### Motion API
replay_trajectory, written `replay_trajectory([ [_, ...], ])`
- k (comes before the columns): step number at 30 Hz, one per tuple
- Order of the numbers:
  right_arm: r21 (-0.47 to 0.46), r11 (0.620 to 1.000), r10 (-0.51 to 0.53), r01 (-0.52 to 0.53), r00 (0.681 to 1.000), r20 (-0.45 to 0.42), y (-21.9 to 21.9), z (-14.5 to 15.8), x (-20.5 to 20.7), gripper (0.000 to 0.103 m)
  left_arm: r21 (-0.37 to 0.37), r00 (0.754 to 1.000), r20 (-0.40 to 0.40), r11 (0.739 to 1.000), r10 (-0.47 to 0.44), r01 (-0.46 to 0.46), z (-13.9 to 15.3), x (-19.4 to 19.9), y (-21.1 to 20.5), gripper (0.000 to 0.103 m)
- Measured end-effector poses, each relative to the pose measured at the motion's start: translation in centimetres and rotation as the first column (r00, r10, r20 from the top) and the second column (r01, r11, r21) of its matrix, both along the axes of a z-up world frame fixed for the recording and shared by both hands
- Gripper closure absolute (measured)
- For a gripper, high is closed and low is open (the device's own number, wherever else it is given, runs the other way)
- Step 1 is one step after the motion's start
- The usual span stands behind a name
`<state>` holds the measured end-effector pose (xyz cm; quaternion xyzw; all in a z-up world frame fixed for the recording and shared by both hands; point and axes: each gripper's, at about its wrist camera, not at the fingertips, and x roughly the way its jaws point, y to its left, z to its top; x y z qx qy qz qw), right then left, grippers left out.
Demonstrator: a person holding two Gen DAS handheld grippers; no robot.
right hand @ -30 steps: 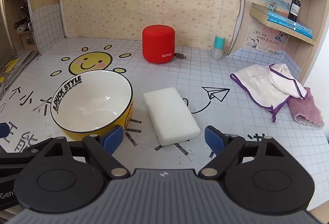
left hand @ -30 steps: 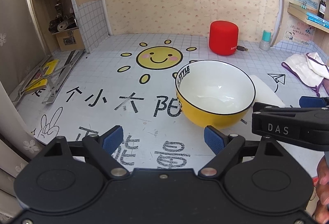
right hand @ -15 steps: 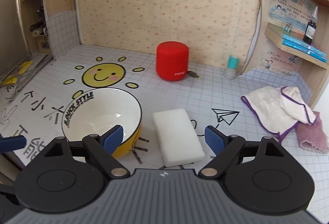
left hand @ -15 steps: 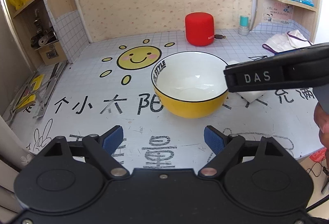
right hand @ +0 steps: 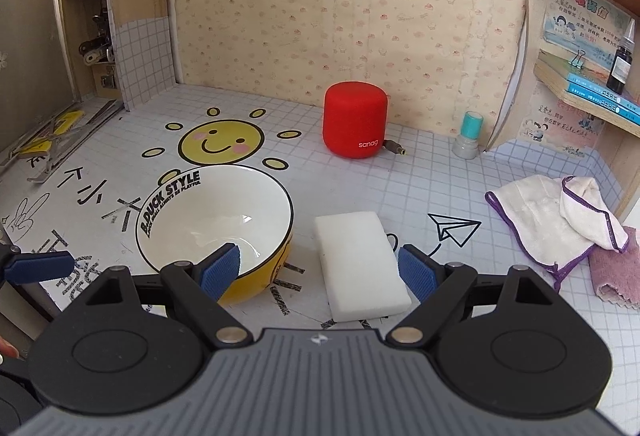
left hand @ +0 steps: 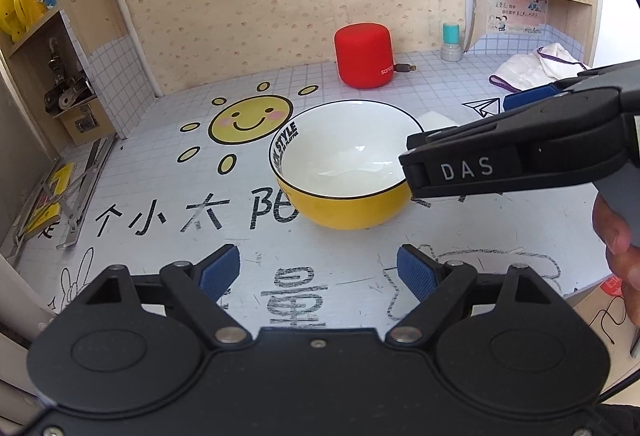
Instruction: Clean bowl
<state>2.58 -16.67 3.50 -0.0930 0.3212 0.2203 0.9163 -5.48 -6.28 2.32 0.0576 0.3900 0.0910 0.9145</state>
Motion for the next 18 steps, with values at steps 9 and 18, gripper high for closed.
replay_trajectory([
  [9, -0.014, 1.000, -0.004, 0.004, 1.000, 0.008, 0.02, -0.02, -0.16, 0.016, 0.004, 1.000, 0.001, 1.000, 0.007, -0.007, -0.06, 0.09, 0.01, 0.016],
  [18, -0.007, 1.000, 0.019, -0.019, 1.000, 0.002, -0.56, 0.09, -0.19, 0.016, 0.006, 1.000, 0.003, 1.000, 0.004, -0.004, -0.09, 0.00, -0.02, 0.016],
])
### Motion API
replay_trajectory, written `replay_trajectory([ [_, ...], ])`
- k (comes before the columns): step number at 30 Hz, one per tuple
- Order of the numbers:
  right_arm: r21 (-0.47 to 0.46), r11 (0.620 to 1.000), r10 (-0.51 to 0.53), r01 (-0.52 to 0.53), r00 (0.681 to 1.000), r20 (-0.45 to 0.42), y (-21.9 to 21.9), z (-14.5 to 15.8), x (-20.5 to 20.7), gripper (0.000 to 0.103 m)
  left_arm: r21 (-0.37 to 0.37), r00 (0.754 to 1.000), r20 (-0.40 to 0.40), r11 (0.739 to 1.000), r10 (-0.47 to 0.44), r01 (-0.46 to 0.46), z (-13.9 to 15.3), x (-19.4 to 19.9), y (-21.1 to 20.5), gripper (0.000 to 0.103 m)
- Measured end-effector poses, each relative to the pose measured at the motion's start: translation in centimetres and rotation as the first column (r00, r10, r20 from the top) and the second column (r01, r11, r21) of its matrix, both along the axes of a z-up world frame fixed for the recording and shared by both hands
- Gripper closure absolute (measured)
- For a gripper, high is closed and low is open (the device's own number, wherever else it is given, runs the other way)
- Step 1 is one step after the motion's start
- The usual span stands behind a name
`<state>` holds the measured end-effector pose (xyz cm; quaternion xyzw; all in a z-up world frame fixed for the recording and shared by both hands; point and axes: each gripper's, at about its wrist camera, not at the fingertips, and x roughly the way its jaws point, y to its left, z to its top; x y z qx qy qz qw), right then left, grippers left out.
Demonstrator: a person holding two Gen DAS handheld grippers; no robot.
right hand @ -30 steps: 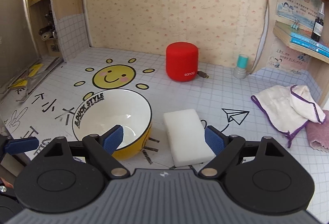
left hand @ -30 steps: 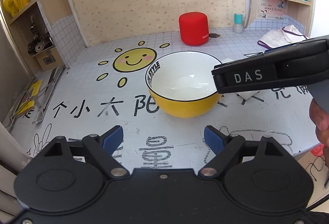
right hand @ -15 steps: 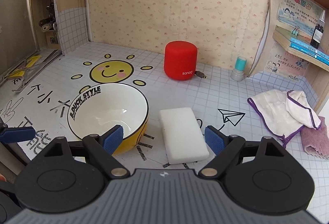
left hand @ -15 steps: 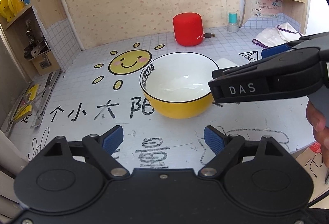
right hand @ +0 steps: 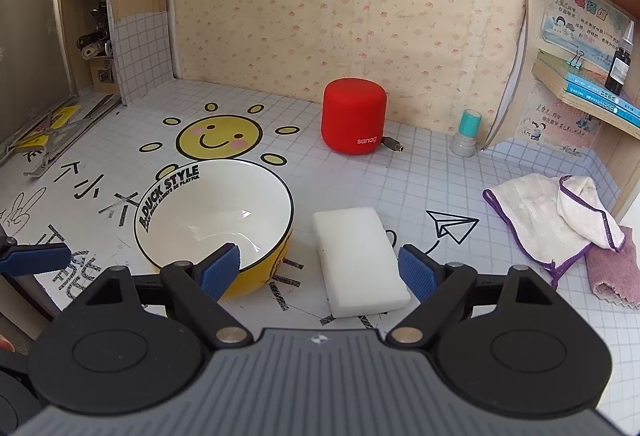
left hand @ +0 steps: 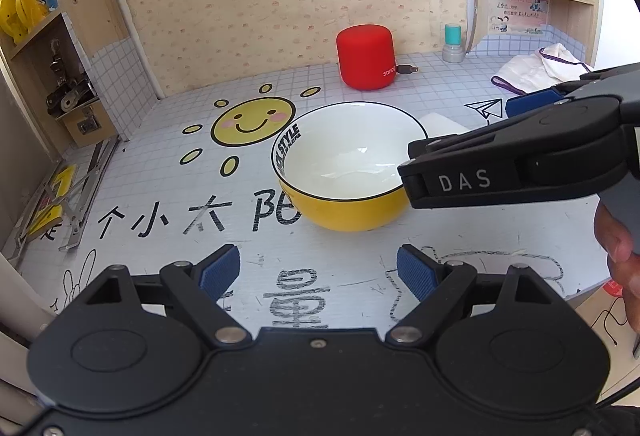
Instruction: Clean bowl
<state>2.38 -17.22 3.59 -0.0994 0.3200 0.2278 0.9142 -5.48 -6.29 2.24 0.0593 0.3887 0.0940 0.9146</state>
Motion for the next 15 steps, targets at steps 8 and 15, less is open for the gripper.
replay_trajectory([
  [8, -0.006, 1.000, 0.003, -0.003, 1.000, -0.002, 0.52, -0.19, -0.16, 0.016, 0.000, 1.000, 0.002, 1.000, 0.001, -0.001, 0.03, -0.07, 0.02, 0.016],
  [15, -0.006, 1.000, 0.000, 0.000, 1.000, -0.002, 0.59, -0.15, -0.07, 0.016, 0.001, 1.000, 0.002, 1.000, -0.002, 0.002, 0.00, -0.14, 0.01, 0.016],
])
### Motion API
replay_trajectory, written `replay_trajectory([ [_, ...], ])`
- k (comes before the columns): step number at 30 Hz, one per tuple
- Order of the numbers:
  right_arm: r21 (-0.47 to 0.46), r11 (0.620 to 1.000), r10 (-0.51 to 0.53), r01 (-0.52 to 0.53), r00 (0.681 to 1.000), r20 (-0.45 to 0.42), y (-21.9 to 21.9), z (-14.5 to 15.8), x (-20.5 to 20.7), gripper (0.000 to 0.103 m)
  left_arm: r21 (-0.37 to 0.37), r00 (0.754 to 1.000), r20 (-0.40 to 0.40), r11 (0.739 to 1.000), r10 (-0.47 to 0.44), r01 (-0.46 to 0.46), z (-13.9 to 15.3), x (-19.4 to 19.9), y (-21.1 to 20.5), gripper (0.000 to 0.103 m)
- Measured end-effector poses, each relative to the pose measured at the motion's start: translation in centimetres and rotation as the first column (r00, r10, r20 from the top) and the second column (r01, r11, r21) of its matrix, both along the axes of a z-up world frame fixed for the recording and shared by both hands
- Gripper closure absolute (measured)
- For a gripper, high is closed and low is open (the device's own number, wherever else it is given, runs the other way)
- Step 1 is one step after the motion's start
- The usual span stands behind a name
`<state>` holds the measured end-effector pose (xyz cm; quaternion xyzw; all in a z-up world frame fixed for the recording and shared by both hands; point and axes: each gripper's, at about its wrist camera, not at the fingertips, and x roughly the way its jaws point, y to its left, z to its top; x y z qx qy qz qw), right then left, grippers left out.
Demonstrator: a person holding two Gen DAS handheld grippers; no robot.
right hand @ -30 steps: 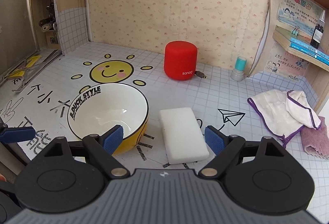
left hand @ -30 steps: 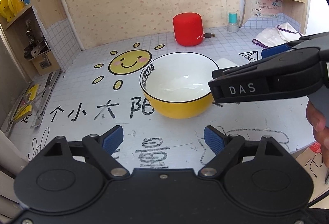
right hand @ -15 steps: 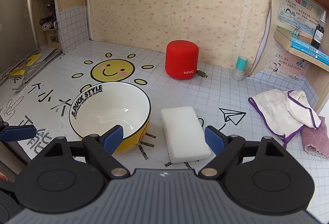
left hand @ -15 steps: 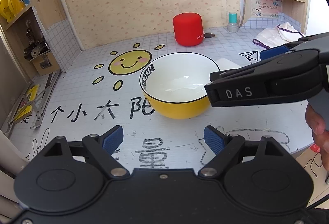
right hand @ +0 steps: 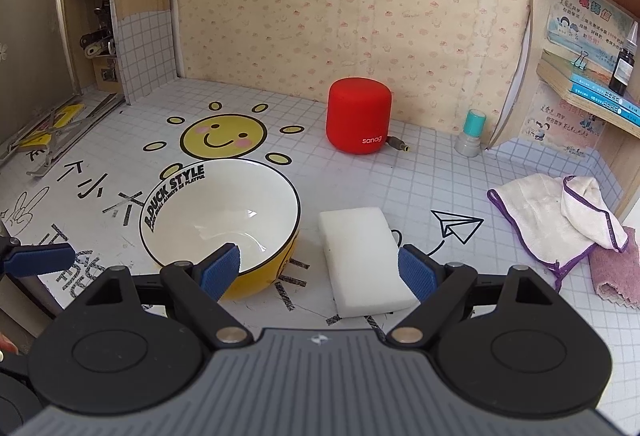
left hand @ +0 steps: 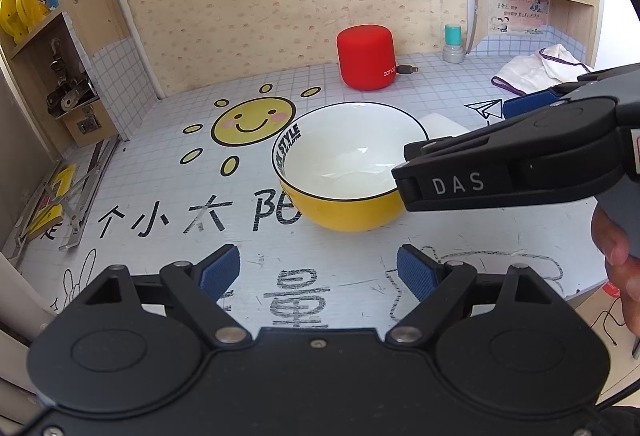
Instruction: Clean bowl
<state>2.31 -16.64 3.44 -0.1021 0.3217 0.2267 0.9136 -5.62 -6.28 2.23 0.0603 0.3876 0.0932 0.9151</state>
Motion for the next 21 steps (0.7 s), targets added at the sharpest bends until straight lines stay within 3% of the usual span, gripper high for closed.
replay_trajectory([
  [21, -0.003, 1.000, -0.014, 0.014, 1.000, 0.004, -0.16, 0.22, 0.24, 0.016, -0.005, 1.000, -0.001, 1.000, -0.003, 0.003, 0.11, 0.10, 0.01, 0.016],
])
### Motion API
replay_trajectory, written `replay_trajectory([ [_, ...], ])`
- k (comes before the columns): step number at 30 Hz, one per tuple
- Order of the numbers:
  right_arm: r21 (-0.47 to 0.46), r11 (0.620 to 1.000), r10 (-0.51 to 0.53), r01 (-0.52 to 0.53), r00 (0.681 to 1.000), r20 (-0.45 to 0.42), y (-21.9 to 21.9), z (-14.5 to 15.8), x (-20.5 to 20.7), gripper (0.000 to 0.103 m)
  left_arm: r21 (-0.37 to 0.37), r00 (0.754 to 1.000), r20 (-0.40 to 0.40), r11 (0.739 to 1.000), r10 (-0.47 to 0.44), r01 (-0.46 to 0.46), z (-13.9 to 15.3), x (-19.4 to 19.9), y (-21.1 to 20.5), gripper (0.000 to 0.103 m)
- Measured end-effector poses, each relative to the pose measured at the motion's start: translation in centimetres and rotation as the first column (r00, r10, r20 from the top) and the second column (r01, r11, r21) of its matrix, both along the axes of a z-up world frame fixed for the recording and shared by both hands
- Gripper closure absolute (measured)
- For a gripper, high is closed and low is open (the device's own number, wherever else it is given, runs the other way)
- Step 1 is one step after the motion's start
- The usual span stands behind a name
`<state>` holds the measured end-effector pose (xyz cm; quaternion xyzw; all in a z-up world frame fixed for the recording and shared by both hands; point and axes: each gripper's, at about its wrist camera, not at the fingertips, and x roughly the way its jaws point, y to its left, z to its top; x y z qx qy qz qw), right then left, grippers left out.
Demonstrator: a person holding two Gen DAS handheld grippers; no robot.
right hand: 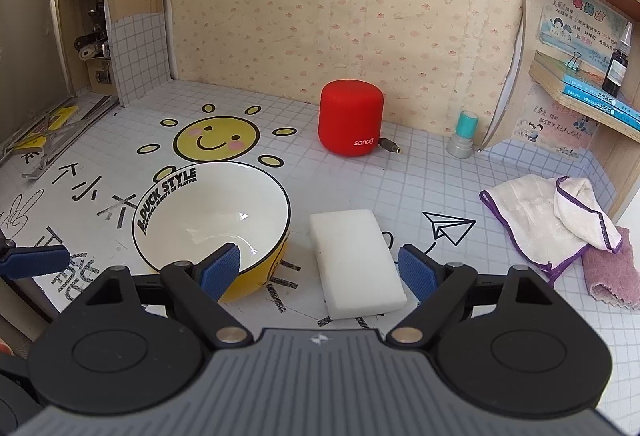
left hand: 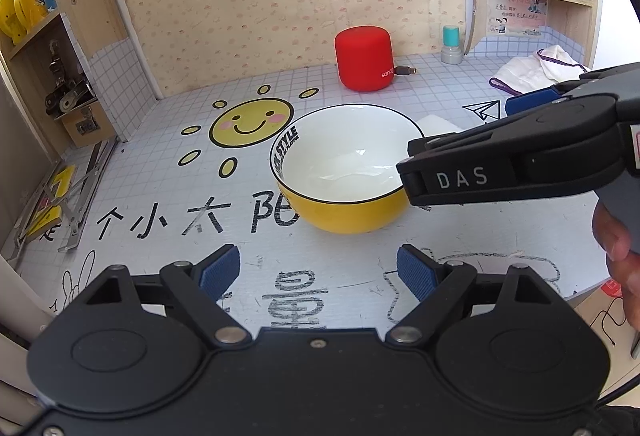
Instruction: Clean bowl
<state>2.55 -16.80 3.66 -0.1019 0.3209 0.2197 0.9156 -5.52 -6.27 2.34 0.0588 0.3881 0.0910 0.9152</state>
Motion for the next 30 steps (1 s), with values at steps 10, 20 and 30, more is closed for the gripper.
replay_trajectory([
  [10, -0.002, 1.000, 0.006, -0.006, 1.000, -0.001, -0.03, 0.02, -0.02, 0.016, -0.009, 1.000, 0.001, 1.000, -0.006, 0.006, 0.06, 0.02, -0.03, 0.016],
  [20, -0.003, 1.000, 0.010, -0.010, 1.000, -0.003, 0.24, -0.17, -0.12, 0.016, -0.014, 1.000, 0.003, 1.000, 0.001, -0.001, 0.07, 0.15, 0.02, 0.016],
  [30, -0.008, 1.000, 0.007, -0.007, 1.000, -0.010, 0.69, -0.21, -0.09, 0.016, -0.016, 1.000, 0.002, 1.000, 0.006, -0.006, 0.02, 0.20, -0.01, 0.016],
])
